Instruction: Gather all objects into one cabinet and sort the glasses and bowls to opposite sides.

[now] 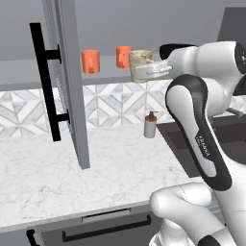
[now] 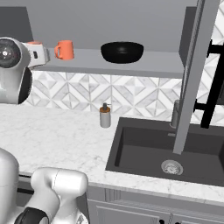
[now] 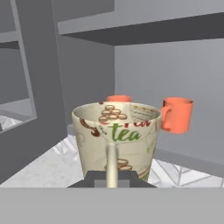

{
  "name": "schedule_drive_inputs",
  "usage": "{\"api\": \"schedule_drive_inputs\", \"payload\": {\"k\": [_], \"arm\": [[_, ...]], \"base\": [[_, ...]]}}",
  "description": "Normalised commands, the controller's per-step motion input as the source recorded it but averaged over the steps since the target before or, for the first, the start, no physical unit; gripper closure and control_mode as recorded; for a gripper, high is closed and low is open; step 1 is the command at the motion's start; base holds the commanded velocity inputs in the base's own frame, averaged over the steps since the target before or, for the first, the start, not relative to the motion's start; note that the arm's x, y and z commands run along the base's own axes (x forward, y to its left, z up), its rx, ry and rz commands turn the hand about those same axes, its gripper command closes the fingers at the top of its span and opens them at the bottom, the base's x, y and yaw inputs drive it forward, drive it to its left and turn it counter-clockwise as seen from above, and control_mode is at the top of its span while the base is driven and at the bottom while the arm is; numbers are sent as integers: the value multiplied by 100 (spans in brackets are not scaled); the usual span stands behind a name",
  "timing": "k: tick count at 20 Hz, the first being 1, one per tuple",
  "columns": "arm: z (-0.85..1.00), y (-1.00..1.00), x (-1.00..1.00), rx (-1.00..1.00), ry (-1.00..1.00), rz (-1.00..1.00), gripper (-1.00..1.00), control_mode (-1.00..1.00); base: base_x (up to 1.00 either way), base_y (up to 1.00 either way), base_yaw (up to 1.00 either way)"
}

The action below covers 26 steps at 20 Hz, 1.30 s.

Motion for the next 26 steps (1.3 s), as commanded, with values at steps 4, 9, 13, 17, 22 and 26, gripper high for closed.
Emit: {"api": "schedule_drive_inputs", "payload": {"k": [4, 9, 13, 17, 22, 26], "arm": [[11, 0, 47, 0, 0, 0, 100, -100], [-1, 8, 46, 0, 2, 0, 100, -100], [-25, 21, 39, 0, 5, 0, 100, -100], [-33, 7, 26, 0, 1, 0, 100, -100], [-2, -2, 23, 0, 0, 0, 100, -100], [0, 0, 34, 0, 0, 0, 100, -100]], "base": [[0, 0, 0], [0, 0, 0], [0, 0, 0], [0, 0, 0], [0, 0, 0], [0, 0, 0]]}}
